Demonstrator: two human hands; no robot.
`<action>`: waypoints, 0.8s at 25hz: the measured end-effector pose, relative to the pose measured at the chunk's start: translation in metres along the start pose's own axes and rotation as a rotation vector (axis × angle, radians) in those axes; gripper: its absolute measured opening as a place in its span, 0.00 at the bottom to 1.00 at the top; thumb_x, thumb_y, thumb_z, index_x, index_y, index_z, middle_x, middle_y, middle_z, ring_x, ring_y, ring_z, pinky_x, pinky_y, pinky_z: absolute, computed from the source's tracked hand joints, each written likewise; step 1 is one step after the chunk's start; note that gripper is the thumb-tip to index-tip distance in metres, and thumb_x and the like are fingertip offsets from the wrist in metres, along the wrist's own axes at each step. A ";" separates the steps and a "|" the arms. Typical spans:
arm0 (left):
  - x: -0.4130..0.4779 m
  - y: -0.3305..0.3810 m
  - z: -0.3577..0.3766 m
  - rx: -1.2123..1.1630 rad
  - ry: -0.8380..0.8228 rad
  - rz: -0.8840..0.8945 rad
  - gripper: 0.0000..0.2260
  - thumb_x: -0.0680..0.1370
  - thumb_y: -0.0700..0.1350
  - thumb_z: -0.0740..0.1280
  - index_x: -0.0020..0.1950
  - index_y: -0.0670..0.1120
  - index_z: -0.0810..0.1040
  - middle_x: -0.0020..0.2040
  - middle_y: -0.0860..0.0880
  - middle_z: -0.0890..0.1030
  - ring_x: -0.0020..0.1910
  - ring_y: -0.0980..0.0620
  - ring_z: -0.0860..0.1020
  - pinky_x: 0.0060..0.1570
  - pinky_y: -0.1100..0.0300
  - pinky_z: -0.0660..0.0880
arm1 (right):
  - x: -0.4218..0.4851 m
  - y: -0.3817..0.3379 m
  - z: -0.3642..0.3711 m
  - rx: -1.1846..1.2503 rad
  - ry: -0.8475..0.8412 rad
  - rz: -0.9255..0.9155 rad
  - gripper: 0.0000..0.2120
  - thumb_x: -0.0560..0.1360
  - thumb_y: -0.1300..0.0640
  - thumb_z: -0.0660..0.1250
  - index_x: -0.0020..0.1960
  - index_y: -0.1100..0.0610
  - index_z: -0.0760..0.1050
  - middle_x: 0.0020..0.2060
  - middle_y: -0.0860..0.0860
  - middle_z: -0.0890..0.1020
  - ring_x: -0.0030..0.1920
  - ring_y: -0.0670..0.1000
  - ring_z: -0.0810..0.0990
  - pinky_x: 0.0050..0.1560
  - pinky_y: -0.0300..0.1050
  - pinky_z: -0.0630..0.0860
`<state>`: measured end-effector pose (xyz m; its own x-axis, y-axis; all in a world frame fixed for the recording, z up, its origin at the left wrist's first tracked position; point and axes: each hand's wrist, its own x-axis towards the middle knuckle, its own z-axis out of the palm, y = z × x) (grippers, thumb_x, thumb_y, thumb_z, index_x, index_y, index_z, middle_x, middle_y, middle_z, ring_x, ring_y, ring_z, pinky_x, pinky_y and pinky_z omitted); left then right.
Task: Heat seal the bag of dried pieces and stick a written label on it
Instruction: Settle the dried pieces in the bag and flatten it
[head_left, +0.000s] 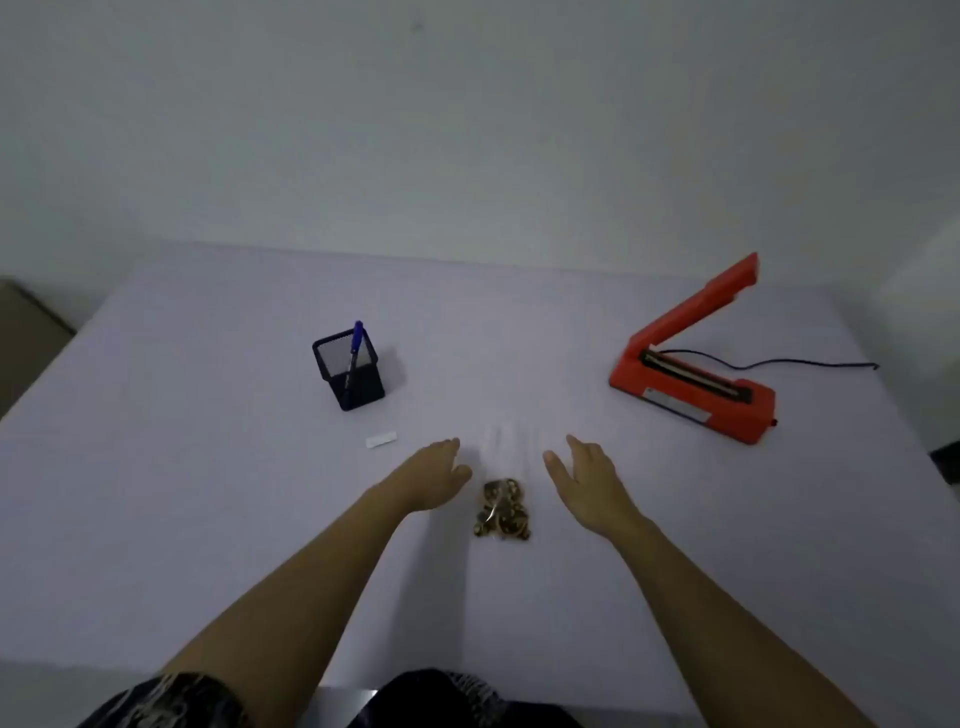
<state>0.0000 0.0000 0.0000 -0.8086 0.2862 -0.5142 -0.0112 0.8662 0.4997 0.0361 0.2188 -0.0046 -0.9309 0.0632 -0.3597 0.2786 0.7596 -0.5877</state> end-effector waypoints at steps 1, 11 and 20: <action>0.004 0.002 0.008 -0.047 0.001 -0.029 0.25 0.81 0.49 0.54 0.75 0.39 0.53 0.75 0.41 0.57 0.74 0.45 0.57 0.71 0.54 0.54 | 0.003 0.004 0.007 0.042 -0.024 0.049 0.31 0.77 0.42 0.54 0.73 0.59 0.54 0.72 0.59 0.61 0.71 0.57 0.61 0.71 0.53 0.59; 0.039 -0.002 0.059 -0.619 0.267 -0.249 0.14 0.76 0.51 0.66 0.56 0.44 0.78 0.49 0.48 0.81 0.50 0.50 0.77 0.48 0.61 0.70 | 0.039 0.010 0.048 0.522 -0.087 0.231 0.23 0.73 0.49 0.67 0.63 0.59 0.70 0.59 0.56 0.77 0.57 0.52 0.75 0.58 0.43 0.70; 0.036 -0.008 0.058 -0.874 0.219 -0.156 0.06 0.75 0.44 0.68 0.45 0.42 0.78 0.40 0.47 0.79 0.42 0.49 0.77 0.44 0.58 0.75 | 0.036 0.015 0.055 0.696 0.033 0.146 0.10 0.72 0.59 0.69 0.53 0.56 0.77 0.43 0.49 0.81 0.50 0.52 0.80 0.53 0.43 0.75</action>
<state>0.0048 0.0272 -0.0625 -0.8529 0.0308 -0.5211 -0.4991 0.2442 0.8314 0.0195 0.1972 -0.0660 -0.8763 0.1603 -0.4543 0.4767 0.1527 -0.8657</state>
